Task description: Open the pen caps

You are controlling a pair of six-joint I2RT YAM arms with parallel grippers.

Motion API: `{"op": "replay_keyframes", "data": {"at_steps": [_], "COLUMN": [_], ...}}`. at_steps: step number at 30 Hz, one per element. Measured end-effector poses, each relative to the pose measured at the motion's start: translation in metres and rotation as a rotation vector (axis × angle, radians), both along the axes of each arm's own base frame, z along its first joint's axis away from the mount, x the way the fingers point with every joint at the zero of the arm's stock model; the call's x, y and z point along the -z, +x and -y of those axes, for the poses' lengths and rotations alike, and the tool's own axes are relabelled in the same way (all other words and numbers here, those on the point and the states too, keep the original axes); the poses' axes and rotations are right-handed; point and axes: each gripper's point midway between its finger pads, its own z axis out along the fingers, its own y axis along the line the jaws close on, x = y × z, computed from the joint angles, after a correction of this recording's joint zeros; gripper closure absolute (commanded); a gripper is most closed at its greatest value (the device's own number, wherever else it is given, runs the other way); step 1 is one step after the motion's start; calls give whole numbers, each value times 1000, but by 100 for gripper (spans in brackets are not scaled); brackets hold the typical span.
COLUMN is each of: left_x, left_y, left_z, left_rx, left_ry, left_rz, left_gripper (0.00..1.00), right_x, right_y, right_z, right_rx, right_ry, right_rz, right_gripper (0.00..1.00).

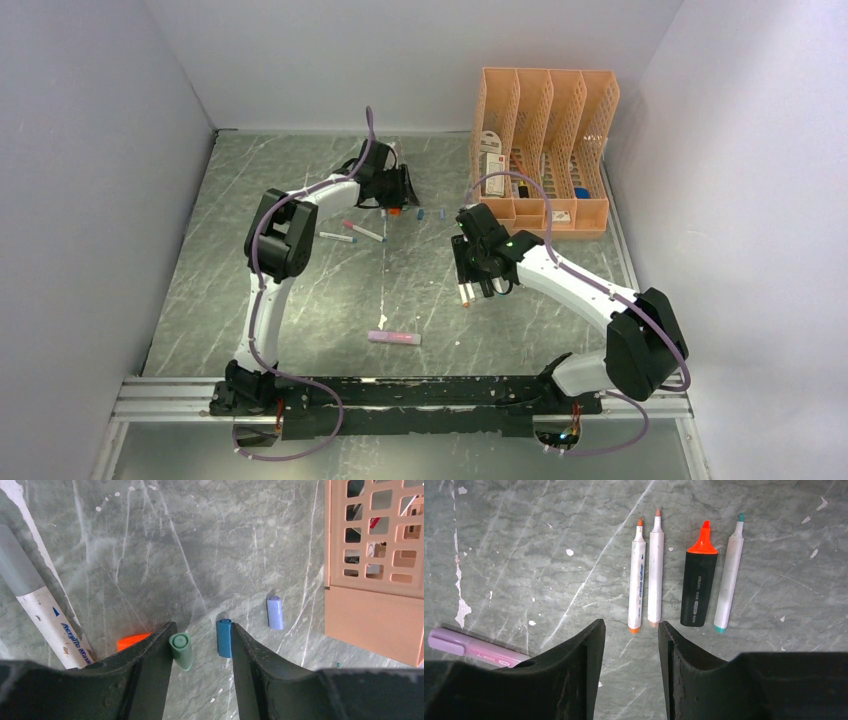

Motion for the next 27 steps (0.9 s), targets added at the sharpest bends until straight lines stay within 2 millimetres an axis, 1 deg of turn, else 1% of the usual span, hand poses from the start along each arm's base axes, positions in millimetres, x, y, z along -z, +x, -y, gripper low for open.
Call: {"op": "replay_keyframes", "data": {"at_steps": [3,7,8,9,11,15,19,21,23,24,25,27], "left_x": [-2,-5,-6,-7,-10,-23,-41,-56,-79,-94,-109,-142], "left_y": [1,1,0,-1,-3,-6,-11,-16,-23,-27,-31,-41], "left_z": [0,0,0,-1,-2,-4,-7,-9,-12,-13,-15,-20], "left_rx": [1,4,6,7,10,14,14,16,19,19,20,19], "left_ry": [-3,-3,-1,-1,4,12,6,-5,-23,-37,-48,-79], "left_rz": [6,13,16,16,16,25,43,60,87,108,130,180], "left_gripper": [38,28,20,14,13,13,12,12,9,3,0,0], "right_x": [0,0,0,0,0,0,0,-1,0,0,0,-1], "right_y": [0,0,0,-1,-1,-1,-1,-1,-1,-1,-2,-4], "right_z": [0,-1,-1,-1,-2,-3,-5,-8,-11,-13,-17,-26], "right_rx": [-1,-3,-3,-4,-6,-8,-13,-20,-30,-36,-48,-79], "right_ry": [1,4,5,6,9,14,22,33,44,49,57,73], "right_rz": [0,-2,-2,-3,-5,-5,-7,-8,-10,-10,-8,-5], "right_gripper": [56,56,56,57,56,56,56,57,57,57,57,56]}}
